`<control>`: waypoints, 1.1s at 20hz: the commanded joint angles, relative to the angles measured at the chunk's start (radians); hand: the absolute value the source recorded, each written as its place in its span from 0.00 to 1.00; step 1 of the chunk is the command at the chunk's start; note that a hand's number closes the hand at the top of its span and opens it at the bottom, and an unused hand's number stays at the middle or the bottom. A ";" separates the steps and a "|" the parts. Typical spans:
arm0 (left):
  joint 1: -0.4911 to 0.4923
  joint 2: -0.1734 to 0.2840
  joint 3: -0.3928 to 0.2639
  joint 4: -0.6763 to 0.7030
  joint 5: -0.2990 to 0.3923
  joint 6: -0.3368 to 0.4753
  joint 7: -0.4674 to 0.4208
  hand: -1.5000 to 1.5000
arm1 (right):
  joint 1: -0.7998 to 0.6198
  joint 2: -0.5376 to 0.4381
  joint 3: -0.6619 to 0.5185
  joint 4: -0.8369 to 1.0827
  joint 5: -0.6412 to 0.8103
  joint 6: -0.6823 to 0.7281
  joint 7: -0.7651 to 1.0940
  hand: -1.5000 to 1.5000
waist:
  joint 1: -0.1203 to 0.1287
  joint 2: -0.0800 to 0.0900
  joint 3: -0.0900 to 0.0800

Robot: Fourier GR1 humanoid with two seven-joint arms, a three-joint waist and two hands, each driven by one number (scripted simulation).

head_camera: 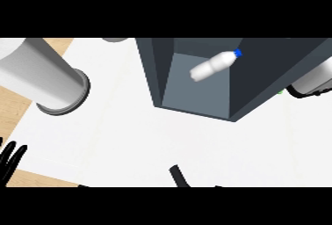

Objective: Pick up the bottled water, place it into the cabinet and close the cabinet

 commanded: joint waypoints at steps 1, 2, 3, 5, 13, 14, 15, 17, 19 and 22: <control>0.020 -0.003 0.006 0.006 0.007 -0.032 -0.021 0.00 | -0.134 0.150 -0.096 0.199 -0.017 -0.133 0.041 1.00 | -0.009 -0.006 0.003; 0.012 0.001 0.026 0.011 0.033 -0.029 -0.015 0.00 | -0.176 0.142 -0.146 0.229 -0.016 -0.138 0.054 1.00 | -0.019 -0.008 0.003; 0.024 0.006 0.025 0.032 0.026 -0.039 -0.014 0.00 | -0.214 0.177 -0.162 0.263 -0.025 -0.165 0.061 1.00 | -0.036 -0.016 0.003; 0.038 0.014 0.041 0.019 0.038 -0.044 -0.018 0.00 | -0.309 0.186 -0.256 0.370 0.012 -0.206 0.064 1.00 | -0.030 -0.017 0.005; 0.077 0.003 0.056 0.057 0.033 -0.106 -0.038 0.00 | -0.675 0.261 -0.413 0.797 0.096 -0.298 0.033 1.00 | -0.067 -0.023 0.007; 0.057 -0.005 0.049 0.048 0.030 -0.086 -0.016 0.00 | -0.727 0.270 -0.414 0.864 0.105 -0.284 0.012 1.00 | -0.081 -0.020 0.007; 0.054 0.001 0.057 0.047 0.048 -0.090 -0.002 0.00 | -0.755 0.251 -0.447 0.897 0.083 -0.267 0.020 1.00 | -0.084 -0.018 0.008; 0.049 -0.007 0.061 0.027 0.035 -0.079 -0.004 0.00 | -0.780 0.260 -0.445 0.954 0.104 -0.259 -0.019 1.00 | -0.094 -0.022 0.009; 0.058 -0.013 0.060 0.032 0.030 -0.083 -0.003 0.00 | -0.785 0.240 -0.480 0.975 0.099 -0.254 -0.046 1.00 | -0.096 -0.021 0.009; 0.069 -0.008 0.070 0.034 0.019 -0.109 -0.009 0.00 | -0.825 0.266 -0.464 1.021 0.116 -0.264 -0.051 1.00 | -0.089 -0.024 0.008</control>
